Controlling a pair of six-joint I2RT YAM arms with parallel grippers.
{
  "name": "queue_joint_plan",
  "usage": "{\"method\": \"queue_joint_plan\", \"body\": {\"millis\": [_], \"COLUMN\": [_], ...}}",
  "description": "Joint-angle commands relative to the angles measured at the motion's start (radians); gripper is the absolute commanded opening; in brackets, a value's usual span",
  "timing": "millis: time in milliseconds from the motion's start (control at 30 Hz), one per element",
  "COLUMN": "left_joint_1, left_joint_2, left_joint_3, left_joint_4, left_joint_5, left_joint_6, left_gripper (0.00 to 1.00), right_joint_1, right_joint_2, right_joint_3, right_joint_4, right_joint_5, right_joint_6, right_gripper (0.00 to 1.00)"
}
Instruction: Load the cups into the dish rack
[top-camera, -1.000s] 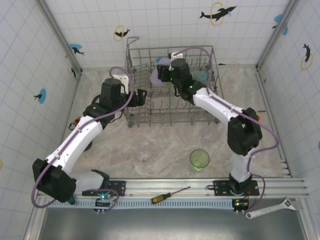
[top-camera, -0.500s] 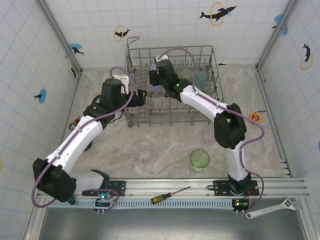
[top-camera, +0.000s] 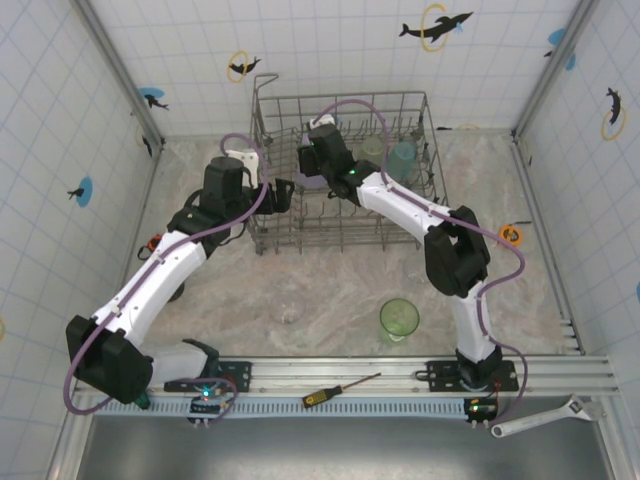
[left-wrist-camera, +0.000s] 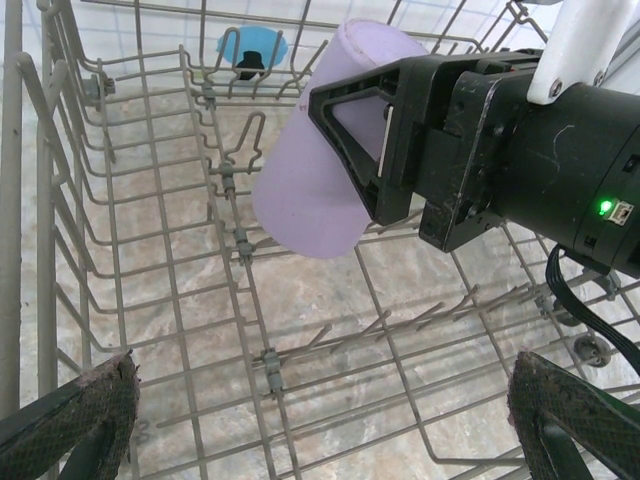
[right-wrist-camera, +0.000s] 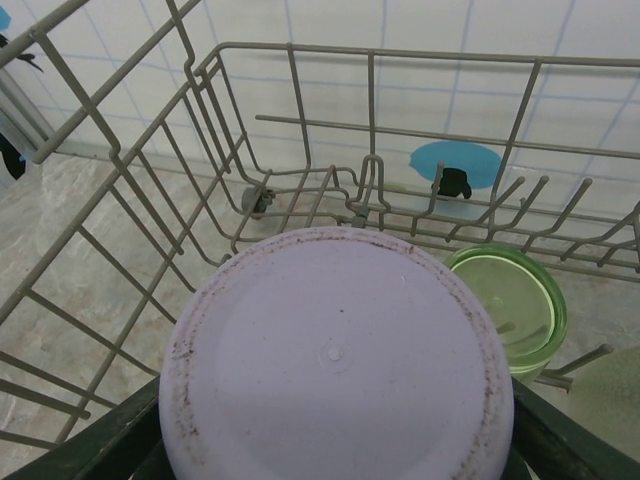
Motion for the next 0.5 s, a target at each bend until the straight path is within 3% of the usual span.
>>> {"method": "queue_joint_plan", "body": {"millis": [0,467], "left_joint_1": [0.006,0.037], "left_joint_2": [0.004,0.003], "left_joint_3": [-0.028,-0.044], "left_joint_4": [-0.005,0.018], "left_joint_5": [0.004,0.015], "left_joint_6": [0.024,0.017], "left_gripper": [0.98,0.97], "right_joint_1": [0.007,0.008], "right_joint_2": [0.02,0.006], "right_joint_3": [0.017,-0.104], "right_joint_4": [0.006,0.081], "right_joint_5": [0.016,0.019], "right_joint_6": [0.006,0.003], "right_gripper": [0.65,0.65]}}
